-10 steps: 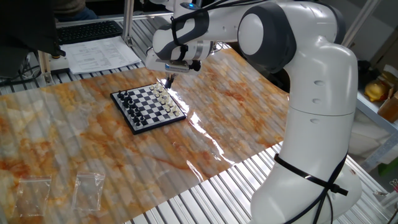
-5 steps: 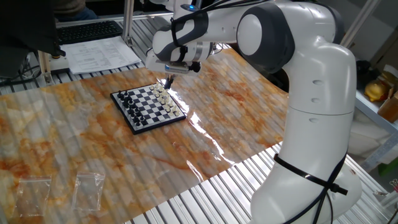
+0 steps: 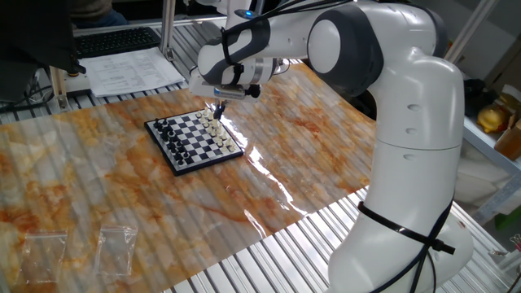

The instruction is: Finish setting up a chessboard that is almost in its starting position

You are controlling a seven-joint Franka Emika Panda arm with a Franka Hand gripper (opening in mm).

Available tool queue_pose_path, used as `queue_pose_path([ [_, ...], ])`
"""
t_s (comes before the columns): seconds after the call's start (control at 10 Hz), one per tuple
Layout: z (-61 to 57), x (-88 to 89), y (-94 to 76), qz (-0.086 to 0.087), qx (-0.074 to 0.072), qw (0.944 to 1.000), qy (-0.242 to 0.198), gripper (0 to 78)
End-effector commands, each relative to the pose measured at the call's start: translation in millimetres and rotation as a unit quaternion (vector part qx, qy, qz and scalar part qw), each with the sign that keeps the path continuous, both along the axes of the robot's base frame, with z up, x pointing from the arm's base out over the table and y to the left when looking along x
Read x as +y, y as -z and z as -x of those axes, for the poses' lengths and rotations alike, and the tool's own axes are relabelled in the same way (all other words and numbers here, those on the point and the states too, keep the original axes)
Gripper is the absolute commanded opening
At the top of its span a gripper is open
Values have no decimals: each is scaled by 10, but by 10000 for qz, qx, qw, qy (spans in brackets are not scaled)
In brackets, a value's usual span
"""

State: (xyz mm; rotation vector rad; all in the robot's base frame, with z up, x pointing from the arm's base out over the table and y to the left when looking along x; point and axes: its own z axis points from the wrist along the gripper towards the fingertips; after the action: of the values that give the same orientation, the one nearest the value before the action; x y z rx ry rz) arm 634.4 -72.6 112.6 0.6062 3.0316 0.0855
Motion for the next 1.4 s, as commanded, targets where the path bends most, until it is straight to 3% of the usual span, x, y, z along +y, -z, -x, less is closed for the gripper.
queue_pose_path([
  [0.1,-8,-9,3,25,-19,10000,-16,11],
  [1.4,54,-31,110,68,-14,10000,12,11],
])
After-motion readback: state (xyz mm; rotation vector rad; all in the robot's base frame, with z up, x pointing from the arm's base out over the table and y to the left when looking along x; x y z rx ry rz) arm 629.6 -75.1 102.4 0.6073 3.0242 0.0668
